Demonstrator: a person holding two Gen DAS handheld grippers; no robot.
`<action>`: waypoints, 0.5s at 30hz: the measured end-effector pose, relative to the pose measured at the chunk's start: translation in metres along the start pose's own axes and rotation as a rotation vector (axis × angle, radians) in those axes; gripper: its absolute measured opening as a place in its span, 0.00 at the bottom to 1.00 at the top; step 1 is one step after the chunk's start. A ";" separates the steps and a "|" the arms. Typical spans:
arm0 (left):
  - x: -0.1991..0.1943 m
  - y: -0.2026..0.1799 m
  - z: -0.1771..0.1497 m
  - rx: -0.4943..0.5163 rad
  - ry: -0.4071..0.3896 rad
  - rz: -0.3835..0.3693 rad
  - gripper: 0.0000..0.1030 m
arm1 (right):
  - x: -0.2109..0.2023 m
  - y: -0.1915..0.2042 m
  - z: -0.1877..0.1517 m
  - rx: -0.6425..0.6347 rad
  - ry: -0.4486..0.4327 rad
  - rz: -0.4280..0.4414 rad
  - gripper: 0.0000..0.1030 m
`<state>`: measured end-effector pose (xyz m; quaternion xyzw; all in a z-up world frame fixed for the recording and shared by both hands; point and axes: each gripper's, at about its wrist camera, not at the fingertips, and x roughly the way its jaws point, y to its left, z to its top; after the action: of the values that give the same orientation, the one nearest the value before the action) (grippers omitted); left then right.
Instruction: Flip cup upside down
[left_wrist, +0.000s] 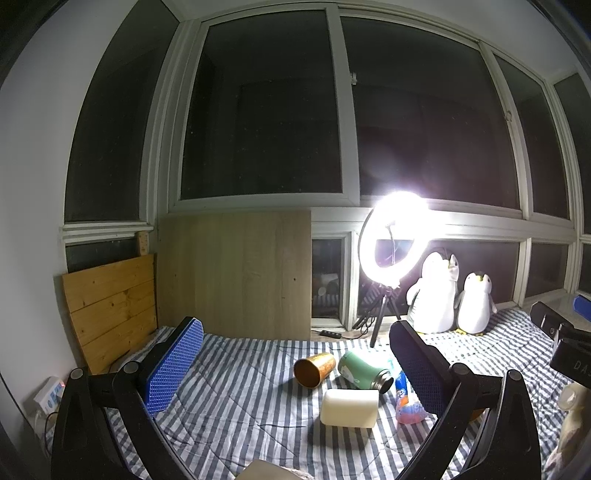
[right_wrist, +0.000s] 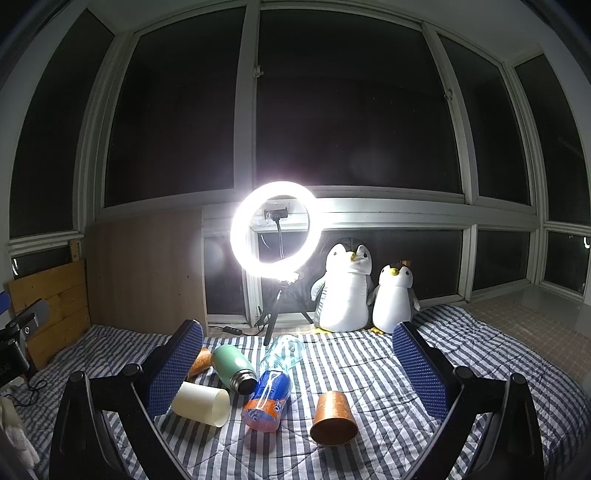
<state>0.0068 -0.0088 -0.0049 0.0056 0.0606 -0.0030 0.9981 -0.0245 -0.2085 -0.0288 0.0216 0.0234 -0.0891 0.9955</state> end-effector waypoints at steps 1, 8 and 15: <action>0.000 0.000 0.000 0.000 0.000 0.000 0.99 | 0.000 0.000 0.000 0.000 -0.001 -0.001 0.99; 0.000 0.000 0.000 0.000 0.001 0.005 0.99 | 0.002 0.001 0.000 -0.002 0.005 0.006 0.99; 0.002 -0.001 -0.002 0.002 0.011 0.008 0.99 | 0.006 0.000 -0.001 0.001 0.017 0.009 0.99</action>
<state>0.0085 -0.0101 -0.0068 0.0066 0.0661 0.0010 0.9978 -0.0190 -0.2093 -0.0305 0.0230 0.0320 -0.0842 0.9957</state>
